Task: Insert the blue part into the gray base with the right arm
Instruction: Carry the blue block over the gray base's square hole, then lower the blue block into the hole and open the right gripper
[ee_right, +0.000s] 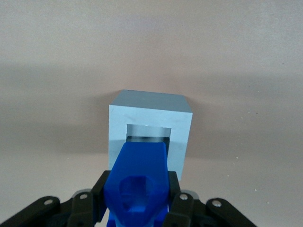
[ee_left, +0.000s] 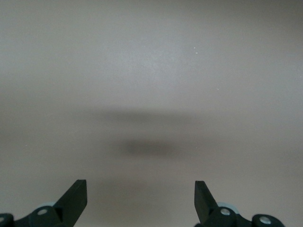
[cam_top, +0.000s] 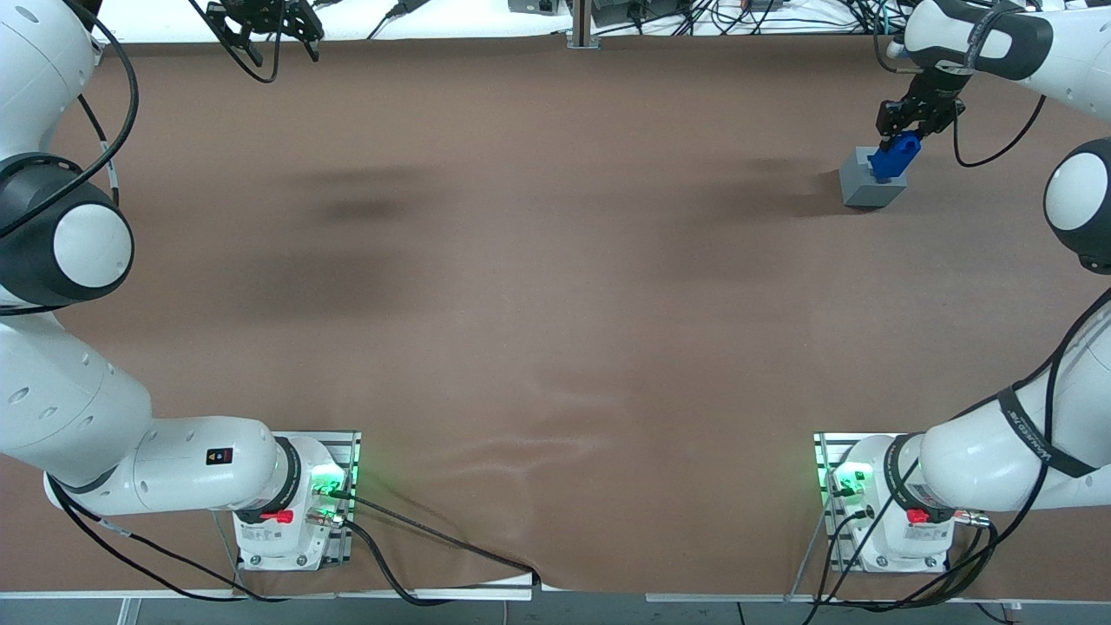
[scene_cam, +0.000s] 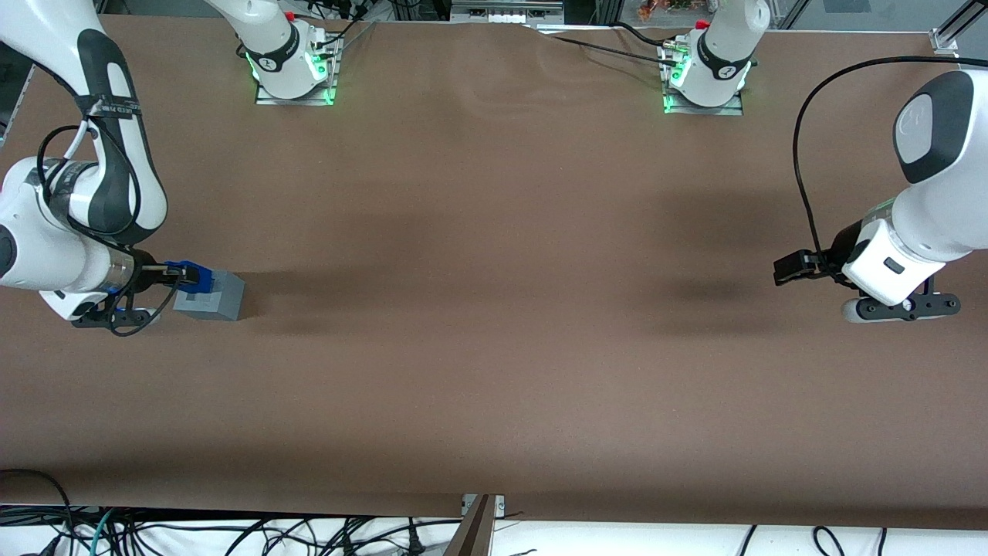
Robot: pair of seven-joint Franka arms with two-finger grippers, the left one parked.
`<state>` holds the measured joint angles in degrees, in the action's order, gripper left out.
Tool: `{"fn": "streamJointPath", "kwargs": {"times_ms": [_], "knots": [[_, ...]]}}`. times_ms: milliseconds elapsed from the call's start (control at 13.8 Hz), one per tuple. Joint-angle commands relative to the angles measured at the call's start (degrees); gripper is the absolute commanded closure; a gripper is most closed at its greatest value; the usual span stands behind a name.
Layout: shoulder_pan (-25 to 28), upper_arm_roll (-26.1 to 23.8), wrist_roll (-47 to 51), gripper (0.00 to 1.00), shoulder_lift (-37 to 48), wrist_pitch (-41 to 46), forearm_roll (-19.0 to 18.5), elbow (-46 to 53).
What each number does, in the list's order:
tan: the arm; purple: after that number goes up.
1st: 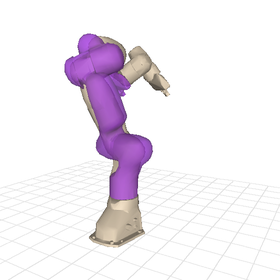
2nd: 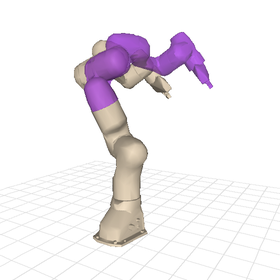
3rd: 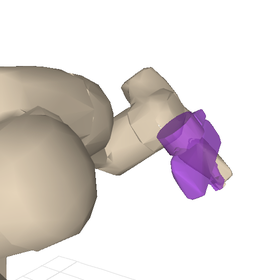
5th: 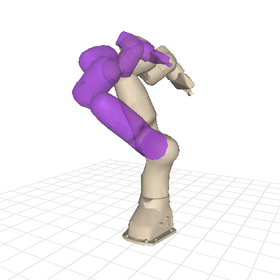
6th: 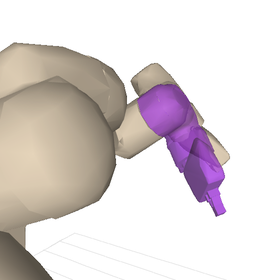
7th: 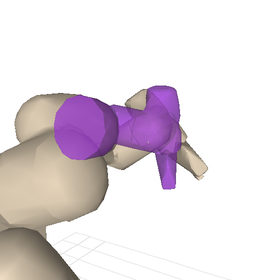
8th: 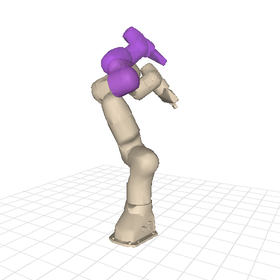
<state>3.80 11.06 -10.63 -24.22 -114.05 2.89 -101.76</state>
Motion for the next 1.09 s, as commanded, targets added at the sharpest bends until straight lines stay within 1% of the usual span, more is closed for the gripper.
{"fn": "streamJointPath", "kwargs": {"times_ms": [0,1013], "knots": [[-0.5,-0.2,-1.4,0.83,-0.6,0.1,1.1,1.2],[-0.9,-0.3,-2.8,0.83,-2.3,-3.5,1.1,1.3]]}}
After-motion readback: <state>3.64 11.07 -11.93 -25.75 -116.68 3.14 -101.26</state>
